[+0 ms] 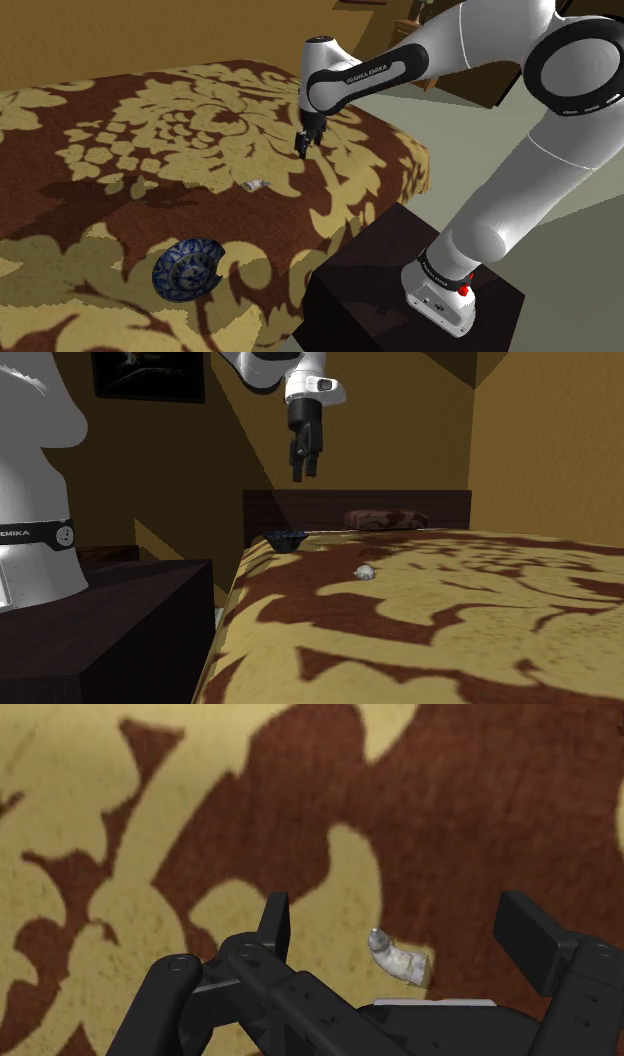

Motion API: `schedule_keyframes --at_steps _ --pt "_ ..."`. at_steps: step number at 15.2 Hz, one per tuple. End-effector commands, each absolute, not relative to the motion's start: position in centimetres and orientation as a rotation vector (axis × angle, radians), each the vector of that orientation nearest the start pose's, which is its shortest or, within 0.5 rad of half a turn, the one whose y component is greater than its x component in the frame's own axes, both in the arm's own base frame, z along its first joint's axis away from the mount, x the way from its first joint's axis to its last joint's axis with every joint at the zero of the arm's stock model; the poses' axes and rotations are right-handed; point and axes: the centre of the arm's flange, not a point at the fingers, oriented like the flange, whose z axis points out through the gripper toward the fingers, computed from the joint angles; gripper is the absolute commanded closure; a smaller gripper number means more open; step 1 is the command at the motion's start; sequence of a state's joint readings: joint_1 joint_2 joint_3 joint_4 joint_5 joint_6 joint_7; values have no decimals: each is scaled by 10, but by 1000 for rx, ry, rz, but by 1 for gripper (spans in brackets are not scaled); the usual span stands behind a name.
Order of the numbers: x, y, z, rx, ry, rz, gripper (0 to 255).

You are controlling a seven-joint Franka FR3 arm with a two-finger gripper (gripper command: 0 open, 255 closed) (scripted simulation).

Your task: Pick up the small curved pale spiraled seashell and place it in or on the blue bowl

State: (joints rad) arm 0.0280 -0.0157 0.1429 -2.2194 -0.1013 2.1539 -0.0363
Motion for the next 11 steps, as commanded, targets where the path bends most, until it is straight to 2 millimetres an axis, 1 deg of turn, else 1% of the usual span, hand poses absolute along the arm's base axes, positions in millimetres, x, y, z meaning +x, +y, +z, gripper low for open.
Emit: schedule_keyframes --at_steps 1,11 --pt "531 96 360 -3200 -478 78 0" --pt "614 147 266 -3182 -729 115 0"
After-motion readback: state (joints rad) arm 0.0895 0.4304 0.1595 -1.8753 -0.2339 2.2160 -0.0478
